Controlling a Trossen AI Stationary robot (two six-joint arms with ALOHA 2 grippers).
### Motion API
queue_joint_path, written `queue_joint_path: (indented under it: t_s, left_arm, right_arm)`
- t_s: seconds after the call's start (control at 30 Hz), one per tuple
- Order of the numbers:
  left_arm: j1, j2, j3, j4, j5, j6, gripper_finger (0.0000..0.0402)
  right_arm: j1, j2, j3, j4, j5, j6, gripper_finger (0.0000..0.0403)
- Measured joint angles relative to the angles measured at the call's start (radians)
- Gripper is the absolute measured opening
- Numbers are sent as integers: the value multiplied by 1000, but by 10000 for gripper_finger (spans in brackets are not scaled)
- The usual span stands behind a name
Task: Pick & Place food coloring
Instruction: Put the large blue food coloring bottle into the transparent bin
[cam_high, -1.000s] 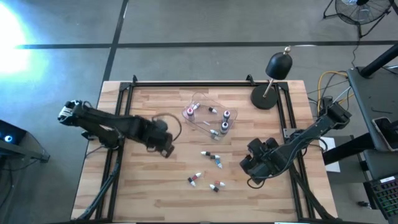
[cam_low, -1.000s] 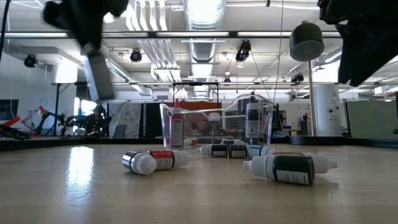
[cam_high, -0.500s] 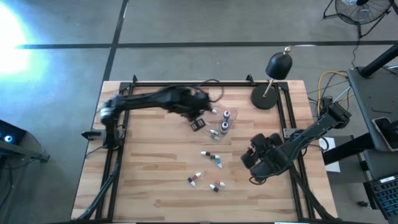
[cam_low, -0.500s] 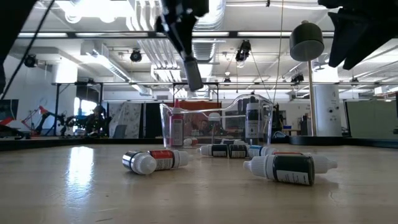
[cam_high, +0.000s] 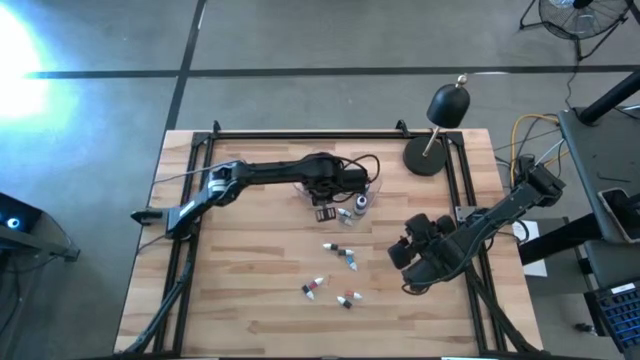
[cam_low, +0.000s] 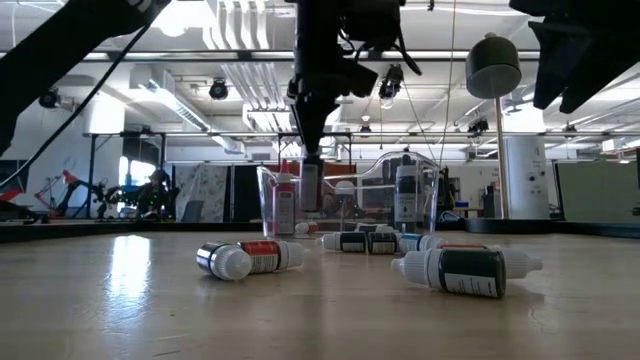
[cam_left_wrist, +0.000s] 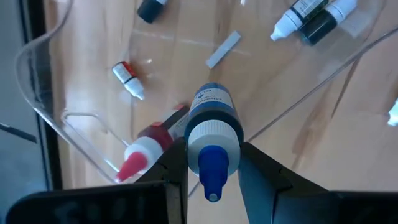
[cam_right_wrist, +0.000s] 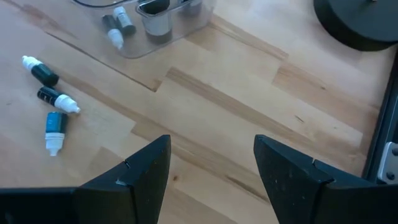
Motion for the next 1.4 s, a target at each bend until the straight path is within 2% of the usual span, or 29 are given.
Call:
queue_joint_path:
  t_s: [0.23,0.37,0.67,1.1,1.2,1.4]
  left_arm:
    - [0,2,-2,27,21,-76,69]
    - [3,1,-40,65,83,-114,69]
    - [14,-3,-123,68,77,-143,69]
    - [39,-72,-244,146,71,-126,71]
    - [39,-73,-255,146,70,-117,85]
    - [39,-80,-262,151,56,-106,141]
  right_arm:
    - [0,0,-16,0,-5,48,224]
    - [0,0,-19,0,-5,50,224]
    - [0,0,-20,1,-8,50,224]
    - [0,0,-31,4,-7,50,224]
    - [0,0,-35,4,-7,50,224]
    - [0,0,-39,4,-7,50,224]
